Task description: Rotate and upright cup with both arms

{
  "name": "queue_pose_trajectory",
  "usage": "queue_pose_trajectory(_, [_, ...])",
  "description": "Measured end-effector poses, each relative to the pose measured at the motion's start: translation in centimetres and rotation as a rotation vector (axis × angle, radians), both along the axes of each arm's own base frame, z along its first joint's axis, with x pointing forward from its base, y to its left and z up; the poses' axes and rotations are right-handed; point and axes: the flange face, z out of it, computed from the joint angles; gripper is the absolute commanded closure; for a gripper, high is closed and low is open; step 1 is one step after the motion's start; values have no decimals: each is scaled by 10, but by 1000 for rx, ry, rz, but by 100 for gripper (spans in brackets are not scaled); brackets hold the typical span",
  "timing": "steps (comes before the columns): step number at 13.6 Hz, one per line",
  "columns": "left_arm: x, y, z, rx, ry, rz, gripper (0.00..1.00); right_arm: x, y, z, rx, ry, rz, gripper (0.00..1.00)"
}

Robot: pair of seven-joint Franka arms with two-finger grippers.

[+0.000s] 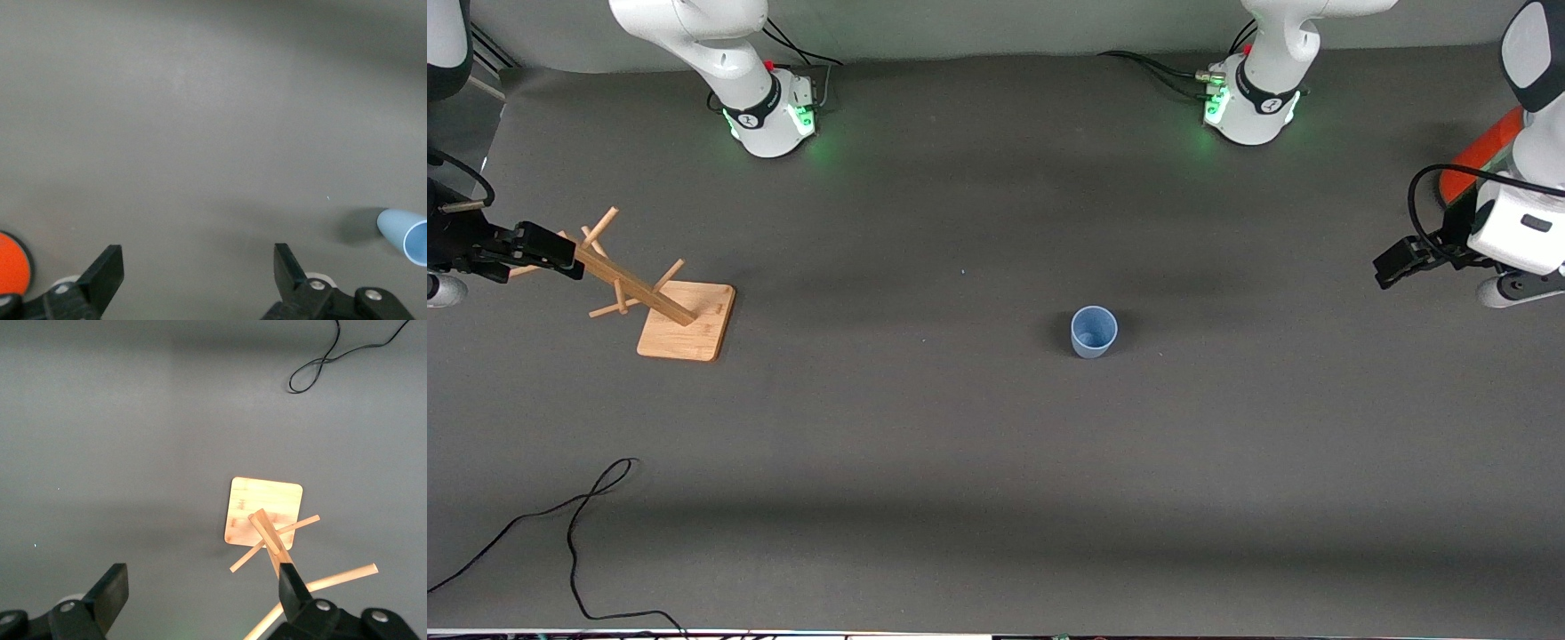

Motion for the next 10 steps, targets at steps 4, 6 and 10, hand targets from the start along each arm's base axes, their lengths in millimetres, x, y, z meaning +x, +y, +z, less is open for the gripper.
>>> queue_pose_trajectory(4, [-1,-10,23,9,11,-53,0,0,0,0,0,0,0,0])
queue_pose_trajectory(6, [0,-13,28,12,13,-61,0,0,0,0,0,0,0,0])
queue_pose_trajectory(10, [4,-13,21,12,29,-66,0,0,0,0,0,0,0,0])
